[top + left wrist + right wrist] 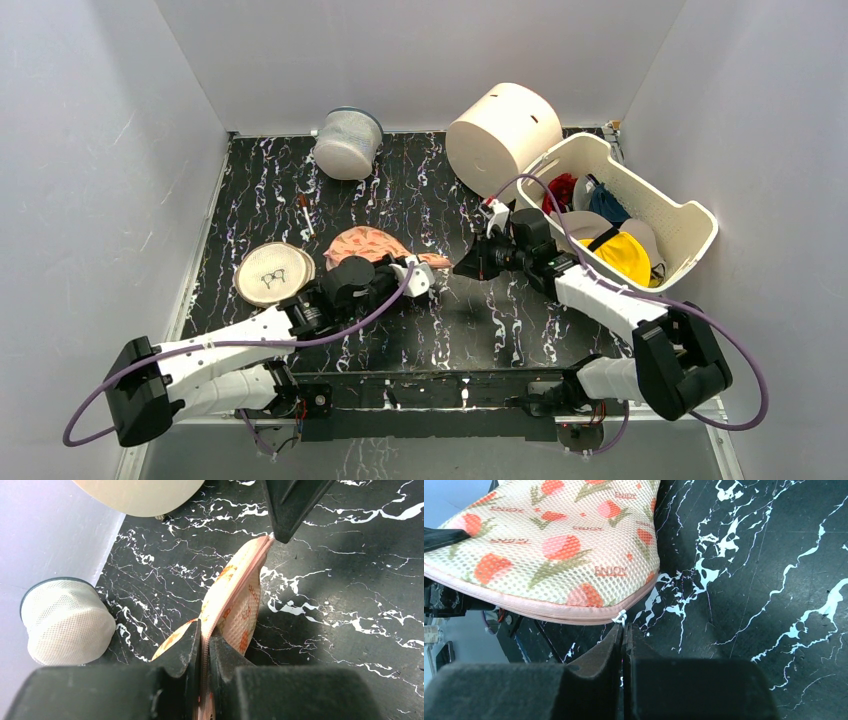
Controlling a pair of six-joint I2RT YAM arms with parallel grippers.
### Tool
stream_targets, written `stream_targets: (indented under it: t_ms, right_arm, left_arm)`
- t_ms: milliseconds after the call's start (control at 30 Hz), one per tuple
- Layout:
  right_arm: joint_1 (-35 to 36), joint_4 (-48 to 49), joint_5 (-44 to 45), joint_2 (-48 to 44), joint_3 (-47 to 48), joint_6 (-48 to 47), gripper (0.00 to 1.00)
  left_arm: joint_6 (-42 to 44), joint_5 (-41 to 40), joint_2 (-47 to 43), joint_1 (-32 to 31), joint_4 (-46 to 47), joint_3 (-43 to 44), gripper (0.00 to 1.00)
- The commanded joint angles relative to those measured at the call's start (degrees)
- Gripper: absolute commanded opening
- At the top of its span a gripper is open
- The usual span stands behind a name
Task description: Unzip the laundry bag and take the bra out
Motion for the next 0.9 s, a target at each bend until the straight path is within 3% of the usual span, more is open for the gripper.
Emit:
stream_targets:
  t_ms: [0,867]
  right_arm:
    - [-0.6,1.7,0.1,1.8,1.9,-1.7,0.00]
    - [0.9,11.0,1.5,8.0,1.7,2.3,0.00]
  left_arm:
    - [0.8,-3.1,-3.5,0.2,5.0,0.1,0.00]
    - [-2.1,1.5,-8.0,0.2,5.7,-0.3,0.00]
